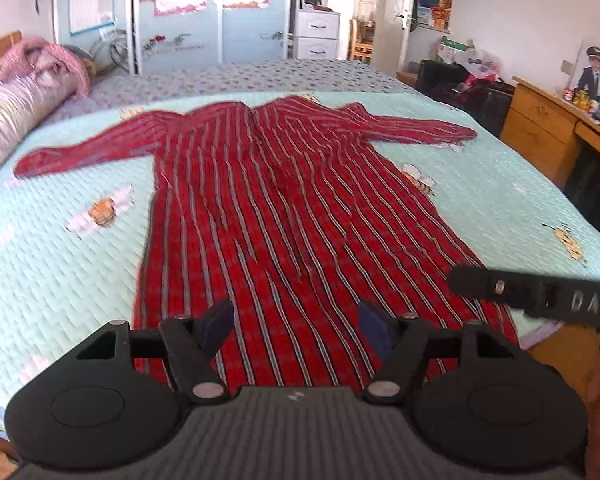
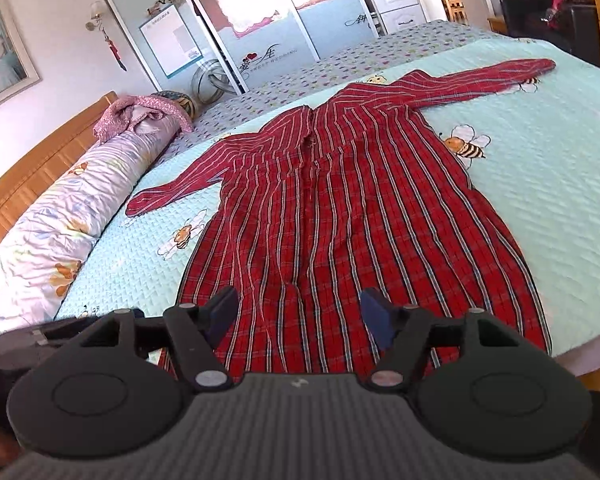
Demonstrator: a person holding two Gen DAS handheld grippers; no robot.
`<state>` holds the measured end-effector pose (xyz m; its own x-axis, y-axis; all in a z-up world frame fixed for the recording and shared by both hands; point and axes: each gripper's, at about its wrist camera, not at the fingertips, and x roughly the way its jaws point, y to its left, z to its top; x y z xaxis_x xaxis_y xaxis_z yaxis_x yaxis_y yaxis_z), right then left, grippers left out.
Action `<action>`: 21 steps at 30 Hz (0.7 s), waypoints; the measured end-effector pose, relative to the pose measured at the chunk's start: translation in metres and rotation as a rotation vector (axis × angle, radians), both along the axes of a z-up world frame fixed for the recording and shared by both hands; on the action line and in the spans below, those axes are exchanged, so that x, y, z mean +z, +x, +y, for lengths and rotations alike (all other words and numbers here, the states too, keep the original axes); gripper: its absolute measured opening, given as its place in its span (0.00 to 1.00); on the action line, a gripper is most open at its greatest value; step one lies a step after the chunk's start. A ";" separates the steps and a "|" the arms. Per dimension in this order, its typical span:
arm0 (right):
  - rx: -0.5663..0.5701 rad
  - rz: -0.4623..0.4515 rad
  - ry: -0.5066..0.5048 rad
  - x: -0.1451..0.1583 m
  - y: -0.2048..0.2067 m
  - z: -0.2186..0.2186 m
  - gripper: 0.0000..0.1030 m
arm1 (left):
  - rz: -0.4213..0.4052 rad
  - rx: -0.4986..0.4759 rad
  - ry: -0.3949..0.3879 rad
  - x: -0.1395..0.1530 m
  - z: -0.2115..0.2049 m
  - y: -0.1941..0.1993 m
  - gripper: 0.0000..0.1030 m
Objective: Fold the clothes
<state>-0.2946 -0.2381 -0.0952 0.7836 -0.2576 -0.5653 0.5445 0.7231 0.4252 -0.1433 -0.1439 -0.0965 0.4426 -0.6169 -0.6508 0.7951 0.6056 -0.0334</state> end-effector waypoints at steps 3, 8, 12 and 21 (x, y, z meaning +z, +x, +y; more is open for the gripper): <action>-0.006 0.010 0.002 0.000 0.005 -0.003 0.67 | -0.015 0.018 -0.004 0.007 -0.005 0.000 0.71; -0.009 0.013 -0.006 0.002 0.010 -0.006 0.67 | -0.018 0.013 -0.001 0.008 -0.012 0.003 0.71; -0.011 0.030 -0.006 -0.001 0.017 -0.007 0.67 | -0.007 0.011 0.008 0.006 -0.019 0.010 0.71; -0.026 0.039 0.022 -0.007 0.037 -0.025 0.67 | 0.001 0.021 0.025 0.005 -0.033 0.033 0.71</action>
<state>-0.2576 -0.2629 -0.1020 0.7539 -0.2651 -0.6012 0.5796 0.6992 0.4185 -0.1108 -0.1771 -0.0912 0.4546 -0.5915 -0.6659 0.7823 0.6226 -0.0189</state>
